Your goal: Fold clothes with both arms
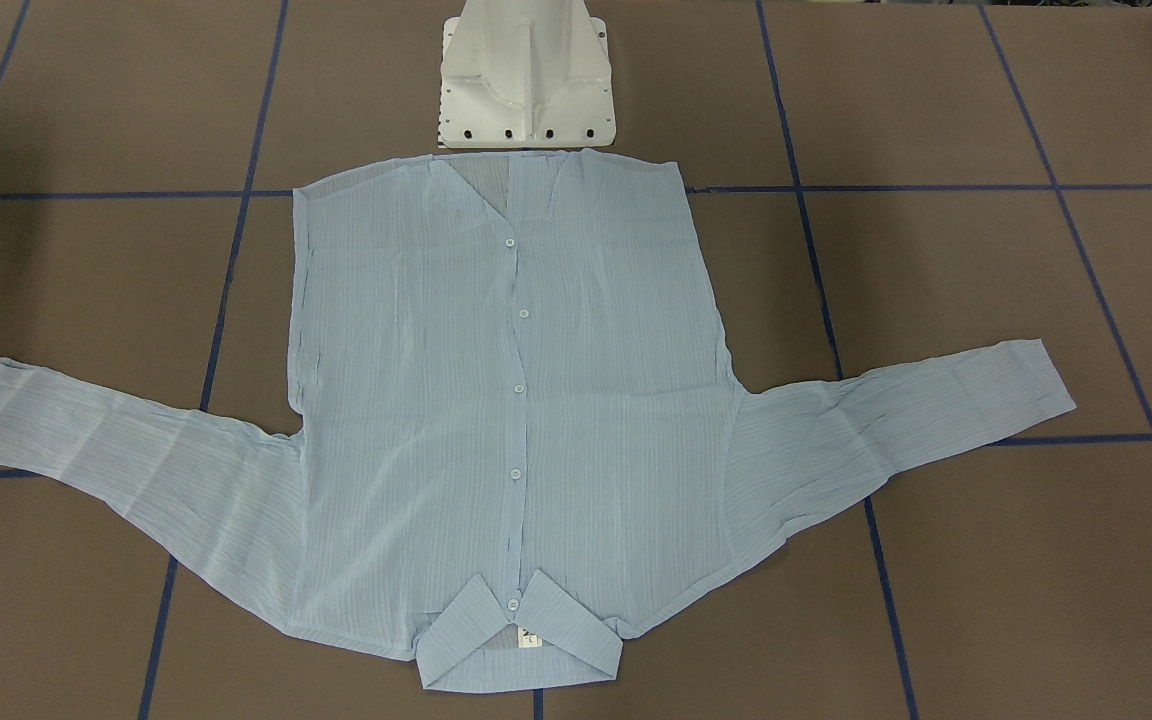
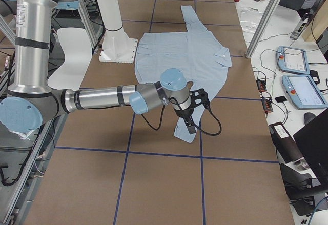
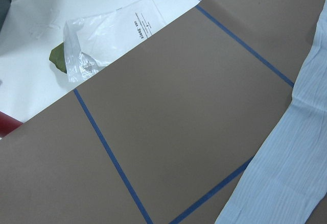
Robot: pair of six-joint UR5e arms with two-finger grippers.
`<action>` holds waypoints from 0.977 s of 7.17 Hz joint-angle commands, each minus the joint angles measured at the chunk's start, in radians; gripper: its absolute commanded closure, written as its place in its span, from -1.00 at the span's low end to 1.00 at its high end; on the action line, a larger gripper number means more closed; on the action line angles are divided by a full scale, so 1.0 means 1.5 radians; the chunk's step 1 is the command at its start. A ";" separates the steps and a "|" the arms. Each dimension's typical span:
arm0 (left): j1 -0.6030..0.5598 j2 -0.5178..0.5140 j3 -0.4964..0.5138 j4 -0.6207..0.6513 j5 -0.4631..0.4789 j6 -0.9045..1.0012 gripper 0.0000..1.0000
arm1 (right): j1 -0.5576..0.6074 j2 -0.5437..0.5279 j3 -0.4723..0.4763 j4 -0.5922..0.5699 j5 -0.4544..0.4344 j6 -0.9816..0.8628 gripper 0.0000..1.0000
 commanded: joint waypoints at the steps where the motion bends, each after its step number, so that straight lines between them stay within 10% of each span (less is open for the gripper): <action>1: 0.000 -0.001 0.001 -0.007 -0.002 -0.004 -1.00 | -0.053 0.015 -0.121 0.194 -0.002 0.153 -1.00; 3: 0.000 0.001 -0.002 -0.008 -0.002 -0.003 -1.00 | -0.132 0.037 -0.278 0.469 -0.021 0.327 -0.99; 5: 0.000 0.005 -0.005 -0.008 -0.002 -0.003 -1.00 | -0.216 0.048 -0.338 0.552 -0.118 0.364 -0.96; 7: 0.000 0.007 -0.005 -0.008 -0.002 -0.002 -1.00 | -0.230 0.052 -0.378 0.579 -0.121 0.363 -0.53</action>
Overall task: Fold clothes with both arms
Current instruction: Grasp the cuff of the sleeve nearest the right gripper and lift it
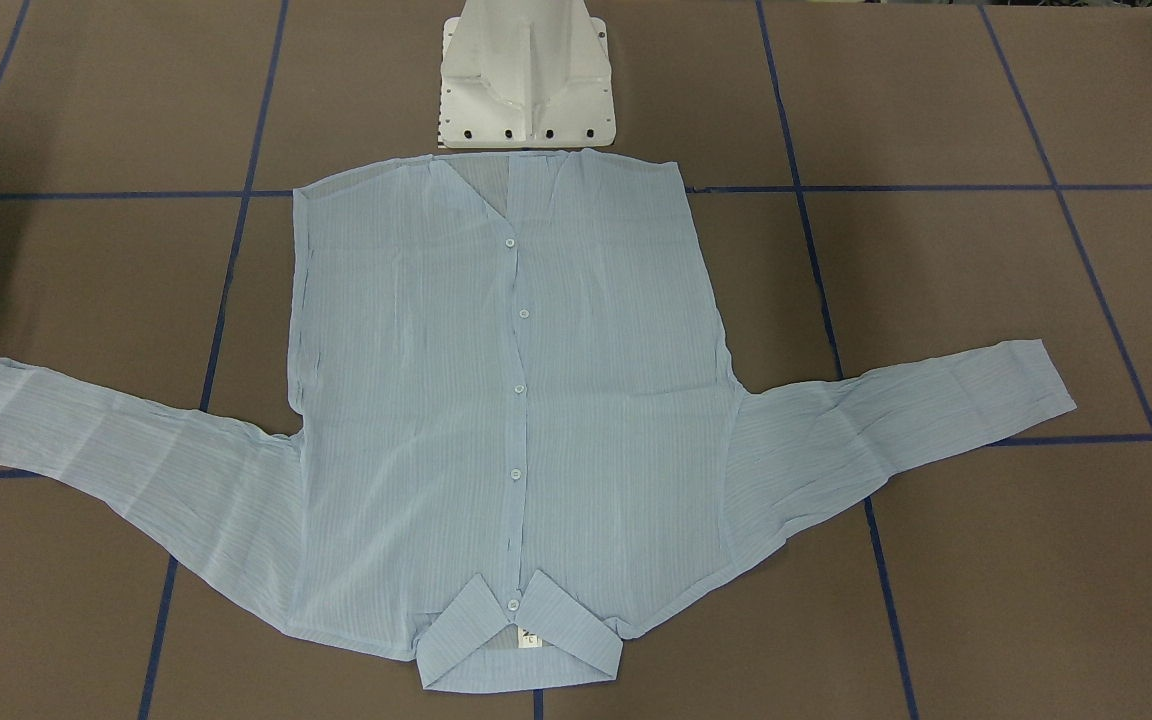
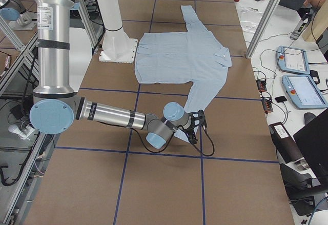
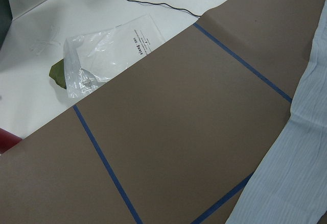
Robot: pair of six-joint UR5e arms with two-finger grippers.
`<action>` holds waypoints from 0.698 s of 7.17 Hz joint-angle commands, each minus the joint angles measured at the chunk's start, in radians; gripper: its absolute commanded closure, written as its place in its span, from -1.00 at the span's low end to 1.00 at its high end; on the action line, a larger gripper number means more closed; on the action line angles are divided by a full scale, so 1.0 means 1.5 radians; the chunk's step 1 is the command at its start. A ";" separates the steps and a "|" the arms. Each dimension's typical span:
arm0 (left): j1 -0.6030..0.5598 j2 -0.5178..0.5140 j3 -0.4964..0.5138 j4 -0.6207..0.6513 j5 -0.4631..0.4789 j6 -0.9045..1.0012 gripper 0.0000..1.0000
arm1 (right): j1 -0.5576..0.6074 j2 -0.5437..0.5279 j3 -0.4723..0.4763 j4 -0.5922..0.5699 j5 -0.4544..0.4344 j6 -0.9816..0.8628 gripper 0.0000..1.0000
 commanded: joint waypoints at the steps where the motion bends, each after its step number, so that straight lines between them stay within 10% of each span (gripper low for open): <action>1: 0.000 0.001 0.001 0.000 0.000 0.001 -1.00 | -0.022 0.002 -0.042 0.040 -0.007 0.001 -0.46; 5: -0.001 0.008 0.002 -0.007 0.000 0.002 -1.00 | -0.037 0.002 -0.066 0.050 -0.014 -0.003 -0.26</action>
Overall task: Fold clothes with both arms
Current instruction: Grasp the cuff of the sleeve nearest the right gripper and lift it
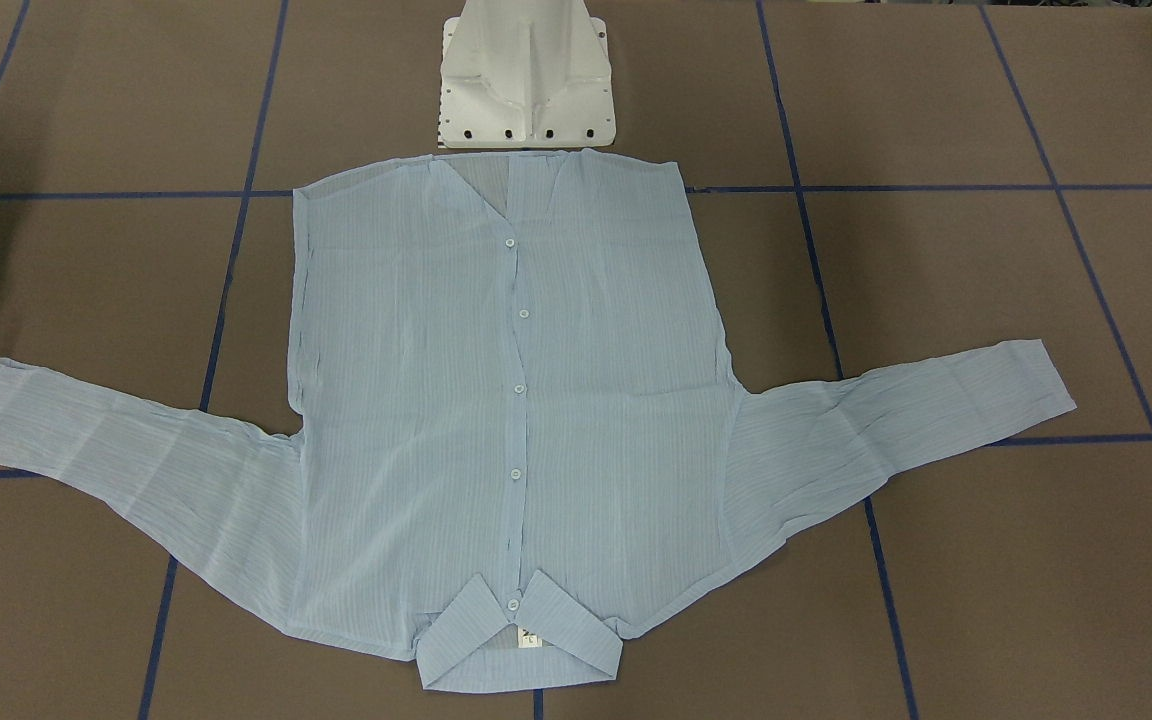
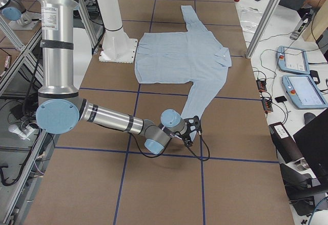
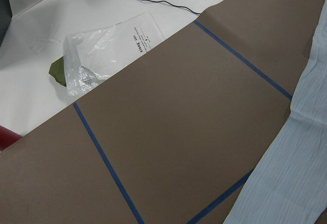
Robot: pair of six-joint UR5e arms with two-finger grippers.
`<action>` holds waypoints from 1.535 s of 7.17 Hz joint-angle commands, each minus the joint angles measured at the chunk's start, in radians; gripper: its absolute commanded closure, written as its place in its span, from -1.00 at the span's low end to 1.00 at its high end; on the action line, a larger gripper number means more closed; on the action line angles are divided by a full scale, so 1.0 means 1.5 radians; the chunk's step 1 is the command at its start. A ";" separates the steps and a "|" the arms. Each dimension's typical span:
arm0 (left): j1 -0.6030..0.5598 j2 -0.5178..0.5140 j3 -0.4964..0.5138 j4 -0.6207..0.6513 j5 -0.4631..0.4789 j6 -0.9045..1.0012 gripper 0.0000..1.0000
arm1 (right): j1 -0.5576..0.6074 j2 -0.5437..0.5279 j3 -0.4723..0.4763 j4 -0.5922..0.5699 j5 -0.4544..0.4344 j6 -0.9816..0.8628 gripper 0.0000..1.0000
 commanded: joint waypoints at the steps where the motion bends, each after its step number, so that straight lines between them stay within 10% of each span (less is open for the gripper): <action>1: 0.000 0.005 0.006 -0.021 0.000 -0.001 -1.00 | -0.003 0.001 -0.008 0.004 -0.011 -0.002 -0.19; 3: 0.000 0.012 0.003 -0.025 0.000 -0.001 -1.00 | -0.004 0.007 -0.011 0.002 -0.013 -0.004 0.04; 5: 0.000 0.012 0.004 -0.025 0.000 -0.001 -1.00 | -0.003 0.007 -0.009 0.004 -0.011 -0.007 0.95; 11: 0.000 0.012 0.001 -0.025 0.000 -0.002 -1.00 | 0.021 0.006 0.177 -0.097 -0.009 0.079 1.00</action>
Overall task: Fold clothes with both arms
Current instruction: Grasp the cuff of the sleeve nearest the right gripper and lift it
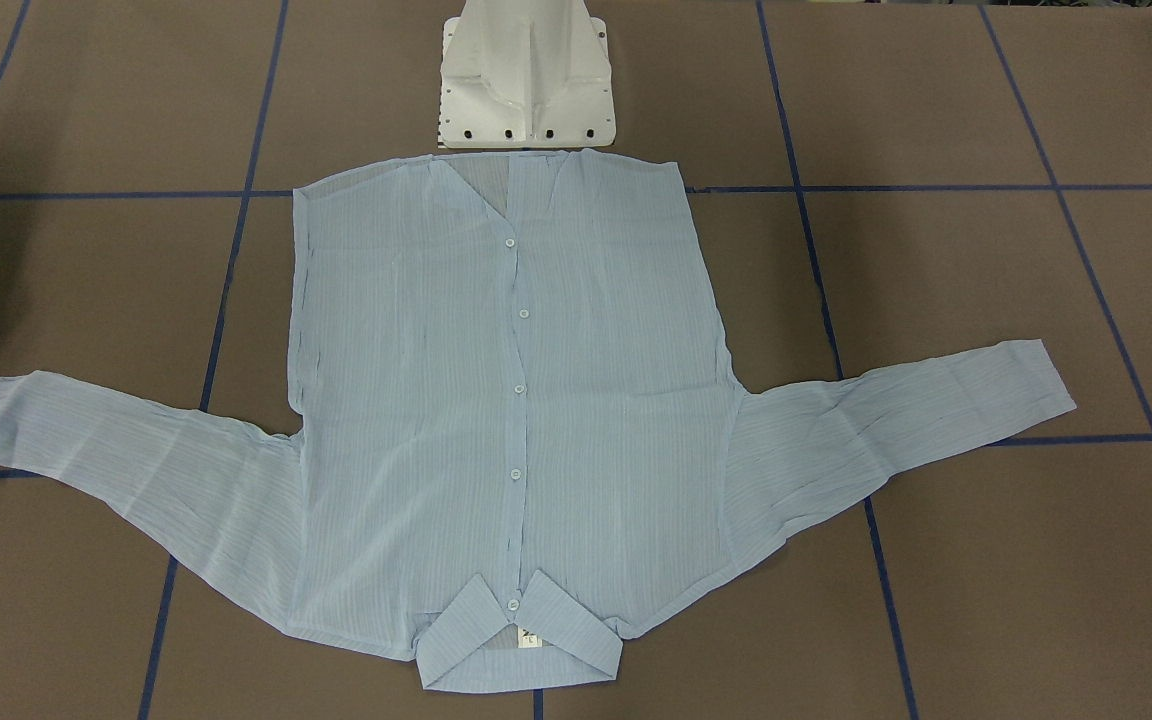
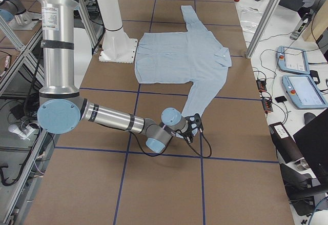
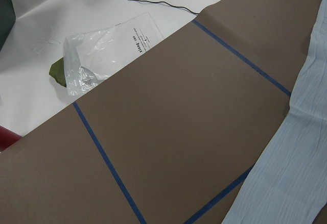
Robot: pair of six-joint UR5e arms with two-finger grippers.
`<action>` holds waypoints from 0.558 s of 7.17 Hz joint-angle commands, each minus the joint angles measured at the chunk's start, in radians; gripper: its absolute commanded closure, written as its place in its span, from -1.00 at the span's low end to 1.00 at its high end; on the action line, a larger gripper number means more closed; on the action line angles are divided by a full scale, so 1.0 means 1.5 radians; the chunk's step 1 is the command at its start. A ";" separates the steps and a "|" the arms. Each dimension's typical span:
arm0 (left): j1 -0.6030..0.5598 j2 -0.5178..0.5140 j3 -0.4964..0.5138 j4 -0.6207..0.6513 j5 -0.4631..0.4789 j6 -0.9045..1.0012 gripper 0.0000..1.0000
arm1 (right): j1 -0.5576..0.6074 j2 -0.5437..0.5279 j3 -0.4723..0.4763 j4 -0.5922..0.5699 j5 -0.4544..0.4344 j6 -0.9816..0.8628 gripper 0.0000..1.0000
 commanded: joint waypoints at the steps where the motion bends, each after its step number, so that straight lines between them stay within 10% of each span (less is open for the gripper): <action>1: 0.000 0.000 0.000 0.000 0.000 -0.001 -1.00 | 0.003 0.000 0.141 -0.100 -0.007 0.092 1.00; 4: 0.000 -0.001 0.003 0.000 0.000 -0.002 -1.00 | -0.043 0.063 0.352 -0.361 -0.100 0.231 1.00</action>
